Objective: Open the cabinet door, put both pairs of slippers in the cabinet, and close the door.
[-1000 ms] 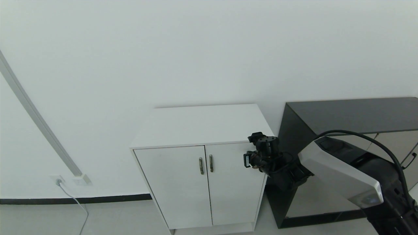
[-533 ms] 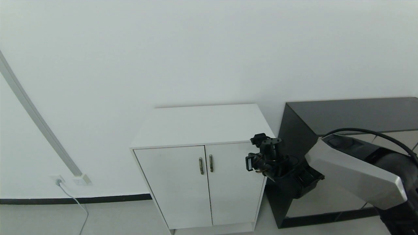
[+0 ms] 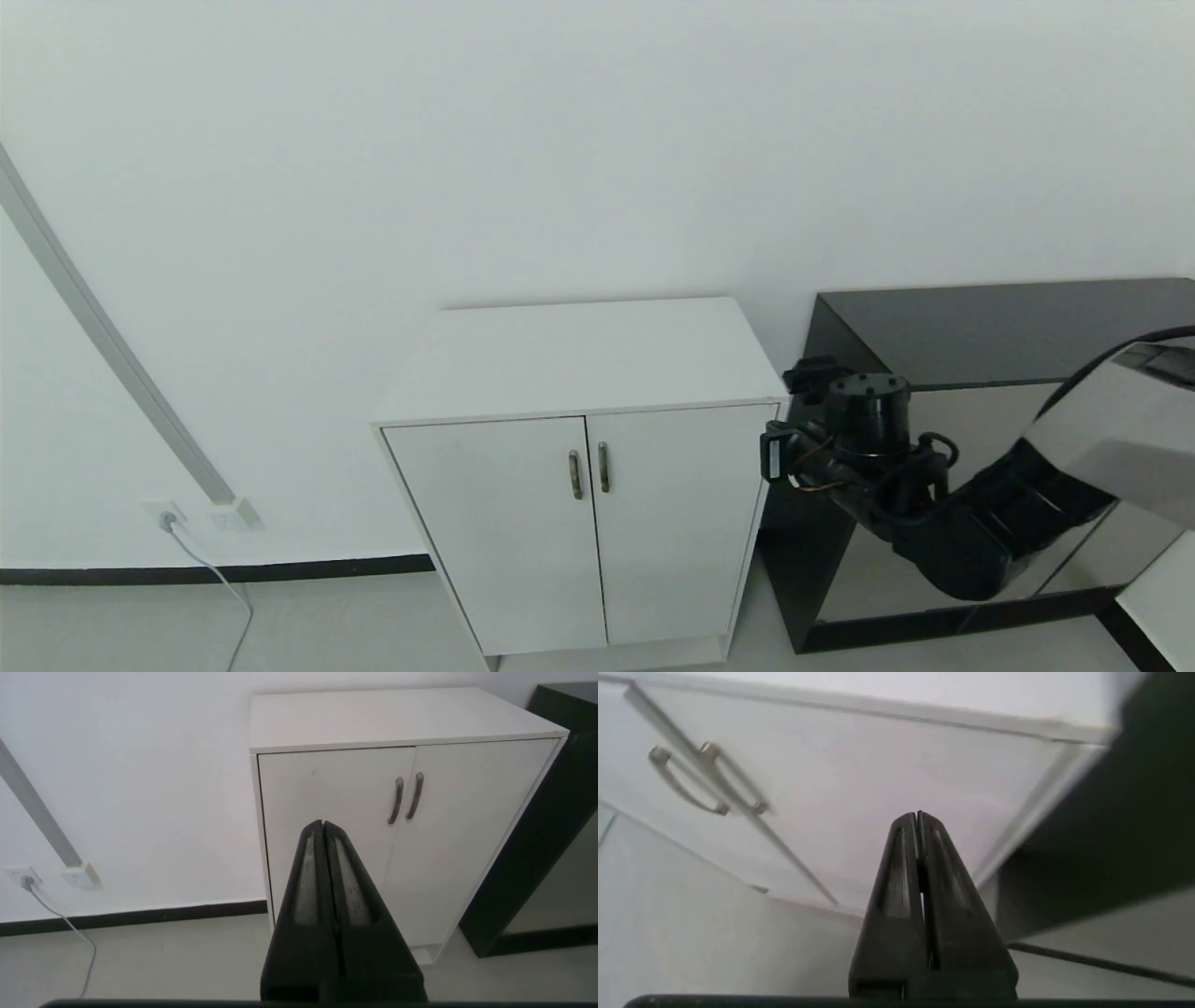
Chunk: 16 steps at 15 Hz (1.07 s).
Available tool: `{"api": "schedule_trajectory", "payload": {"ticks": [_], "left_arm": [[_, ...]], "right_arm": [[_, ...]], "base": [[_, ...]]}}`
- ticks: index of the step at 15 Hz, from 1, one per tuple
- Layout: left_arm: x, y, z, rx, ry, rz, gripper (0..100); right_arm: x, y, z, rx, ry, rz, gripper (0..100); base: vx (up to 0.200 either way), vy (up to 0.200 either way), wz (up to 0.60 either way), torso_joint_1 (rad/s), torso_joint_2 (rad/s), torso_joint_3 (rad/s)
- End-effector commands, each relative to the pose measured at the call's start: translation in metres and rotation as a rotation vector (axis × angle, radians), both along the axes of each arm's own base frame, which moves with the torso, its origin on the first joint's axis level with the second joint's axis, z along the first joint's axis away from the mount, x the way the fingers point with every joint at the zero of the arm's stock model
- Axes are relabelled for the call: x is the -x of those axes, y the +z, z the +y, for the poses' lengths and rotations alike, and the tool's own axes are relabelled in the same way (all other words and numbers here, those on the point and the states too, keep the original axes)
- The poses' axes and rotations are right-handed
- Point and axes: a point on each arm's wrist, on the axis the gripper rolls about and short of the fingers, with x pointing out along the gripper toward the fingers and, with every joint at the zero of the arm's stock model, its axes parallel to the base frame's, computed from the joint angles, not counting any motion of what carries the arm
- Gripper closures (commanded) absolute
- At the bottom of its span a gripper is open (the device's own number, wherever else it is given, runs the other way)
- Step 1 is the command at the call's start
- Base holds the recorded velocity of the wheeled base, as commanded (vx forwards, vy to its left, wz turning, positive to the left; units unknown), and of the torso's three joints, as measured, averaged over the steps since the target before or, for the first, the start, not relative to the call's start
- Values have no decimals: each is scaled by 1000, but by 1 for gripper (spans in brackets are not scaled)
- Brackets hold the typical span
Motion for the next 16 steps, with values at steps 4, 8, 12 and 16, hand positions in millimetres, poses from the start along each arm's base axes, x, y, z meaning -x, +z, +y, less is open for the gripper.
{"api": "schedule_trajectory", "payload": {"ticks": [4,8,12,16], "left_arm": [[0,0,0,-1,1,1,100],[0,0,0,-1,1,1,100],[0,0,0,1,-2,1,100],[0,0,0,-1,0,1,100]], "right_arm": [[60,37,-80,70,-298,-35,100],[111,36,-133,103,-408,-1,100],[159,40,-154,99,-391,-18,100],[202,31,-161,88,-336,-2,100]], "base": [[0,0,0,0,0,0],[0,0,0,0,0,0],[0,0,0,0,0,0],[0,0,0,0,0,0]]}}
